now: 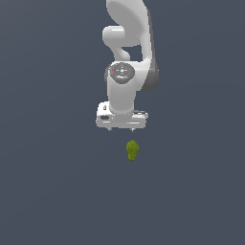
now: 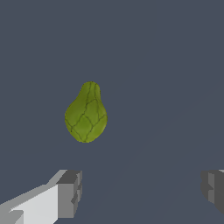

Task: Pick up the object and move it to a goal position.

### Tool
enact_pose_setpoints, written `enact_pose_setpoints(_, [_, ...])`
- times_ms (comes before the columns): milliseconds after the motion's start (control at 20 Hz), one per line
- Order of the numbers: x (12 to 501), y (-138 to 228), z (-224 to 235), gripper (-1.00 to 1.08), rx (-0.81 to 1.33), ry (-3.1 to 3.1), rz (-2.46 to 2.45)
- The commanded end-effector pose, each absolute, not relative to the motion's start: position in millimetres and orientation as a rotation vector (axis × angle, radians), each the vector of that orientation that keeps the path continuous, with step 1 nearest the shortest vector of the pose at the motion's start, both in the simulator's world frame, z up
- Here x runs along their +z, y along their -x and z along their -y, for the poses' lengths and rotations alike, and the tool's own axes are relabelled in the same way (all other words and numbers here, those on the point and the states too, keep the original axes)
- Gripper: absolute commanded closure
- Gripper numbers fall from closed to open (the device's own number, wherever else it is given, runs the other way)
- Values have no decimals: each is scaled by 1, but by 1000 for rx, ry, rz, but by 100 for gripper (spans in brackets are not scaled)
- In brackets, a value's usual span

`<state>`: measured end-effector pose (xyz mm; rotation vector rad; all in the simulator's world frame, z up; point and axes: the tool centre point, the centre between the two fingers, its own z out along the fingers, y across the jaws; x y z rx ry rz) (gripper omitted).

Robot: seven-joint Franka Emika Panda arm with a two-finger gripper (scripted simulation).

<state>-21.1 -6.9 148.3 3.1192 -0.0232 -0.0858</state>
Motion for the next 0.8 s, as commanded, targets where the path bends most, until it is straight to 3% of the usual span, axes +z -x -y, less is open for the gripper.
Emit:
enact_pose_setpoints(0, [148, 21, 7, -92, -86, -3119, 23])
enact_pose_setpoints(750, [153, 14, -10, -92, -67, -3150, 61])
